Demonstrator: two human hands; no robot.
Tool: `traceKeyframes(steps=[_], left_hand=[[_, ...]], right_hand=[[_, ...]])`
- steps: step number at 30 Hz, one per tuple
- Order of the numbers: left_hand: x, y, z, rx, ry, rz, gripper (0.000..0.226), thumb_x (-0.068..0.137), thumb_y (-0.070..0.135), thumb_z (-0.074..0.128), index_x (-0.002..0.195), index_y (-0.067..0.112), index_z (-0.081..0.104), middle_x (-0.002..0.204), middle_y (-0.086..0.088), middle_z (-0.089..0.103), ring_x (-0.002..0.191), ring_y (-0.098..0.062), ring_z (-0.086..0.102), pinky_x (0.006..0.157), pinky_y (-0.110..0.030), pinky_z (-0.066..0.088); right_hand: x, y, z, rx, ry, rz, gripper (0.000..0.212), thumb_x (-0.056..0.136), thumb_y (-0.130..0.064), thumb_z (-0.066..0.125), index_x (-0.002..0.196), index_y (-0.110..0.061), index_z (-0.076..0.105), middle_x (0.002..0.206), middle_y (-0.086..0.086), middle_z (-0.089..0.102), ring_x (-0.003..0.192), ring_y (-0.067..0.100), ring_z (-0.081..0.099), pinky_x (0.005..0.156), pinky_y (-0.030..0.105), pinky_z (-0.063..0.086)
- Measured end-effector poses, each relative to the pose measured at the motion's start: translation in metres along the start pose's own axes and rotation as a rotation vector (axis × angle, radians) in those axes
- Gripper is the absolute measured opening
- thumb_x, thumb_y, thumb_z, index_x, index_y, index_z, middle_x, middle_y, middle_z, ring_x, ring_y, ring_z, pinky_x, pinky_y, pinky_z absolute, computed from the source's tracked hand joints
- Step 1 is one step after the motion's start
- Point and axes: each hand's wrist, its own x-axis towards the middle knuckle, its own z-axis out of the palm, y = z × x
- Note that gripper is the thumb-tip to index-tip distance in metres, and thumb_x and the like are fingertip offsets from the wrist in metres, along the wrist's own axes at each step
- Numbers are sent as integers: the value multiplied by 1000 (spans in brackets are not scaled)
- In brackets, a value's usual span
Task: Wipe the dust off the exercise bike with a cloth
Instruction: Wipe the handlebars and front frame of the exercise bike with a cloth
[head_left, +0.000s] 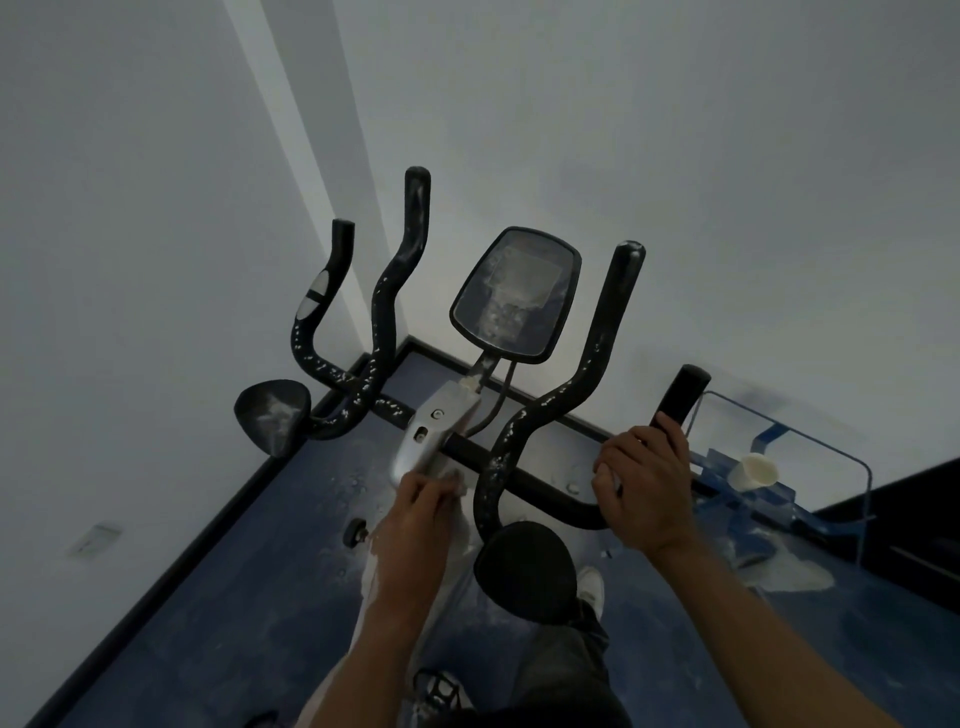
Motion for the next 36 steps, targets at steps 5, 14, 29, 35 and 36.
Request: traceKeyframes(steps=[5,14,29,35,36], left_hand=[[-21,4,-12,-245,90,-167,29,95,11,66,104,38,66,112,16,63,106,3,58,92,-32,52],[-42,35,-14,-278,7,-92,26,87,-5,72,96,20,75,104,17,65,106,10,58,95,-6,40],[-31,42,-17,-322,78,-146,16,93,3,69,103,15,74,104,10,68,103,10,57,89,-1,36],[-41,21,4,-346,3,-252,13,96,12,67,94,25,69,91,17,66,89,-7,65,76,-23,50],[-39,23,5,-360,28,-260,13,97,13,66,98,26,69,95,18,67,92,-6,66,78,-24,52]], right_hand=[[0,0,0,3,17,-5,25,88,-20,53,70,-12,68,78,2,67,81,23,58,110,54,36],[-1,0,0,-17,2,-7,30,89,-23,49,69,-12,69,77,4,69,81,26,59,109,54,35],[0,-6,-4,-33,-4,10,28,90,-21,49,69,-13,67,76,2,68,83,25,59,111,54,34],[0,-6,-4,-35,-4,13,27,89,-21,50,70,-13,67,77,3,69,83,25,59,111,54,35],[0,-6,-4,-37,-9,12,27,89,-21,49,70,-13,67,77,2,69,84,25,59,111,54,35]])
